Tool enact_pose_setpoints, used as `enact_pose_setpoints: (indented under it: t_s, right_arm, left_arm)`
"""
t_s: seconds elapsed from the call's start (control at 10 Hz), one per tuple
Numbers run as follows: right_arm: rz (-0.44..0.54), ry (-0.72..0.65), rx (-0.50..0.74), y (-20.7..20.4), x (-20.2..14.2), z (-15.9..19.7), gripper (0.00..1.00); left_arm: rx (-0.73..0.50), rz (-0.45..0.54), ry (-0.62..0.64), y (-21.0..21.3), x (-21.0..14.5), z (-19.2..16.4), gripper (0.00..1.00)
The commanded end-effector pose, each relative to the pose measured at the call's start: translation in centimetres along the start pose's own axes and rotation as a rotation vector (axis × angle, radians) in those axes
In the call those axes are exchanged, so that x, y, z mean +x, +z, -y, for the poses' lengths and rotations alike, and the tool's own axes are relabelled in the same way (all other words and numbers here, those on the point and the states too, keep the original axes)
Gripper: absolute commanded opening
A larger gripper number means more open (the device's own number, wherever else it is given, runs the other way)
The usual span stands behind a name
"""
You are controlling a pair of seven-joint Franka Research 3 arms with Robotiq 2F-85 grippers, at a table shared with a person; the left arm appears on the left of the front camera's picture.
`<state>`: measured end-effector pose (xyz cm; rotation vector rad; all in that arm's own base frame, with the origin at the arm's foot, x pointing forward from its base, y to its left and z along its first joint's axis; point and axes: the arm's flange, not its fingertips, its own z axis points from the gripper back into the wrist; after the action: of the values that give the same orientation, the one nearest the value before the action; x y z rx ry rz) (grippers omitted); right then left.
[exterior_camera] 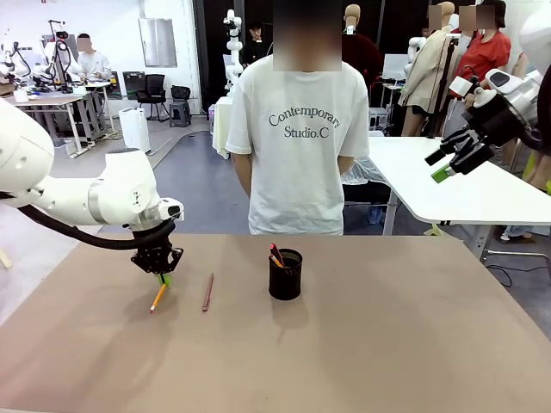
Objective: Place the pens into the pen holder.
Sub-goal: Pick up a writing instrument from the table and place it into the Pen holder.
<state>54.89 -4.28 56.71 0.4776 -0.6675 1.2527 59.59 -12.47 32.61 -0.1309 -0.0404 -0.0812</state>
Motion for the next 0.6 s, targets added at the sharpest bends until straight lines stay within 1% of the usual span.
enact_pose_setpoints:
  t_s: [0.0, 0.1, 0.3, 0.4, 0.5]
  right_arm:
    - [-0.008, 0.002, 0.003, 0.2, 0.1, -0.1, 1.00]
    - [-0.008, 0.002, 0.003, 0.2, 0.1, -0.1, 1.00]
    - [-0.008, 0.002, 0.003, 0.2, 0.1, -0.1, 1.00]
    - [-0.008, 0.002, 0.003, 0.2, 0.1, -0.1, 1.00]
    - [-0.008, 0.002, 0.003, 0.2, 0.1, -0.1, 1.00]
  left_arm:
    - [-0.139, 0.012, -0.104, 4.0, -2.2, -0.8, 0.00]
    - [-0.229, 0.048, -0.180, 6.2, -3.2, -0.7, 0.00]
    - [-0.421, 0.127, -0.330, 8.9, -4.7, -0.3, 0.00]
    - [-0.490, 0.187, -0.387, 10.0, -5.4, -0.2, 0.00]
    - [-0.498, 0.256, -0.446, 10.5, -5.9, 0.0, 0.00]
